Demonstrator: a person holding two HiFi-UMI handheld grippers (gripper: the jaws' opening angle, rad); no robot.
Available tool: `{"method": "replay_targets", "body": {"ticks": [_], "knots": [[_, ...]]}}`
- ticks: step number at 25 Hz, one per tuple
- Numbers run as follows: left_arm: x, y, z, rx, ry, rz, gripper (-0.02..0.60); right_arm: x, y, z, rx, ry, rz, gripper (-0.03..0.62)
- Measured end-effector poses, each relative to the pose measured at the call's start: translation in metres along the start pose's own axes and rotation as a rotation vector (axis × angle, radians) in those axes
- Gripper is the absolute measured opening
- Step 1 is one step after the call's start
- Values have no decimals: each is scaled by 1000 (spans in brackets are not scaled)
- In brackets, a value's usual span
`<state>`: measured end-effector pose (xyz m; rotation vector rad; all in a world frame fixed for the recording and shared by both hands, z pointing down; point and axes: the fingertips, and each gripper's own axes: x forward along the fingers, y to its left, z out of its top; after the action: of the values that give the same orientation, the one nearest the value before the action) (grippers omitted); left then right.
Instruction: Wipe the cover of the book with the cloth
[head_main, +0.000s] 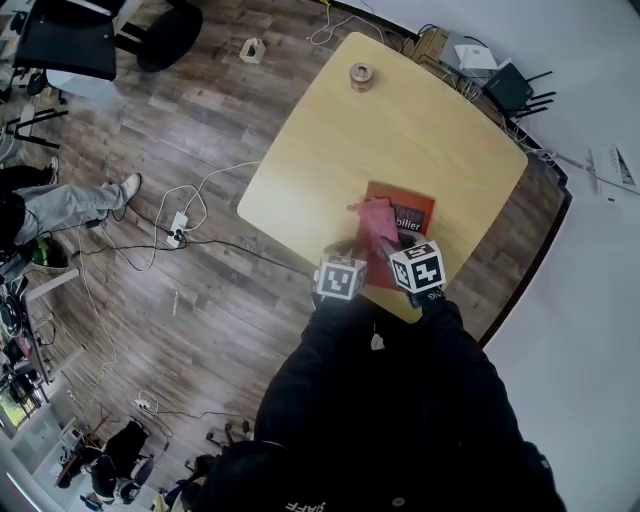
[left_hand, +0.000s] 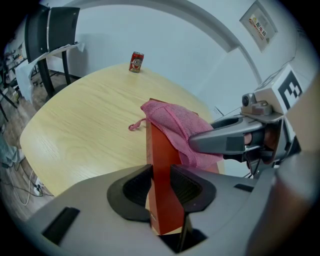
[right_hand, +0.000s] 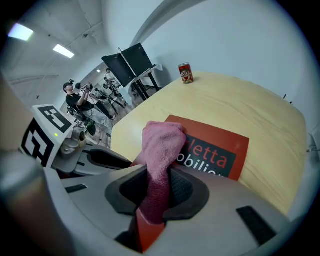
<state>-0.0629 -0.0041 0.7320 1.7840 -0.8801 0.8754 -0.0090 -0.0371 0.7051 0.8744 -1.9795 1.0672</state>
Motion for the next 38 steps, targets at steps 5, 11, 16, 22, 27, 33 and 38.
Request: {"method": "replay_targets", "body": {"ticks": [5, 11, 16, 22, 27, 33, 38], "knots": [[-2, 1, 0, 4, 5, 7, 138, -11, -13, -8, 31, -5, -22, 101], [2, 0, -3, 17, 7, 14, 138, -25, -38, -24, 75, -16, -56, 101], [-2, 2, -3, 22, 14, 17, 138, -39, -51, -35, 140, -31, -84, 102], [1, -4, -2, 18, 6, 6, 138, -57, -67, -46, 189, -46, -117, 101], [-3, -3, -1, 24, 12, 21, 138, -64, -56, -35, 103, -56, -104, 101], [-3, -4, -2, 16, 34, 17, 138, -46, -23, -5, -30, -57, -32, 101], [-1, -1, 1, 17, 23, 17, 138, -20, 10, 11, -148, -26, 49, 101]]}}
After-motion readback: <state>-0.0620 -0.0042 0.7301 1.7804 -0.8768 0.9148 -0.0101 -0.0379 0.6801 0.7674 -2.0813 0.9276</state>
